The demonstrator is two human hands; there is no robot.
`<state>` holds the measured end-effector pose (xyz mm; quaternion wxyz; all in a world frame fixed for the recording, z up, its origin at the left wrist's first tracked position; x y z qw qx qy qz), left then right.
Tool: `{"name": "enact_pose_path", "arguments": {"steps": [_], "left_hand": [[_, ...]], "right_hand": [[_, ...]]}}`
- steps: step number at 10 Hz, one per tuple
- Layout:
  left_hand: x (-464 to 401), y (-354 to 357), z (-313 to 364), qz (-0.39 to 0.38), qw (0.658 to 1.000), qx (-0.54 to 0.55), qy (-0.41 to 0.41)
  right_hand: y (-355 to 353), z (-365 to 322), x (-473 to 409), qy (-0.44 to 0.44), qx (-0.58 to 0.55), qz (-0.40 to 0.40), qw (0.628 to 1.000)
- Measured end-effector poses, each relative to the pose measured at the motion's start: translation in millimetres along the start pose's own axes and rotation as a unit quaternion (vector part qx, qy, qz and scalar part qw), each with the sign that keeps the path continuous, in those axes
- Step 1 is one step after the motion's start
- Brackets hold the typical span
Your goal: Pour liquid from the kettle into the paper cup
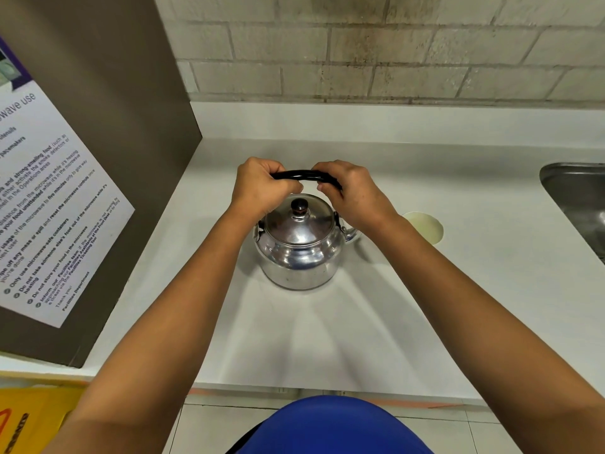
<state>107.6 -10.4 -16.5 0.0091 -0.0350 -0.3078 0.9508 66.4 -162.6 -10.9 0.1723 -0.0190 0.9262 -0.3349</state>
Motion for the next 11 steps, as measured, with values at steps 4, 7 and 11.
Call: {"name": "enact_pose_path", "arguments": {"steps": [4, 7, 11], "left_hand": [[0, 2, -5, 0.0, 1.0, -0.015, 0.003], [3, 2, -8, 0.005, 0.999, -0.019, 0.038], [17, -9, 15, -0.063, 0.978, -0.104, 0.169]], "right_hand": [[6, 5, -2, 0.005, 0.014, 0.001, 1.0], [9, 5, 3, 0.01, 0.002, 0.023, 1.0], [-4, -6, 13, 0.045, 0.005, -0.007, 0.999]]}}
Point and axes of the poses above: each hand's wrist, its own x-axis away from the middle knuckle, its own y-axis out of the palm, z = x × y, the point moved 4 cm from there along -x, towards the middle knuckle, and after that the axes turned 7 degrees about -x, right-handed, at the moved point
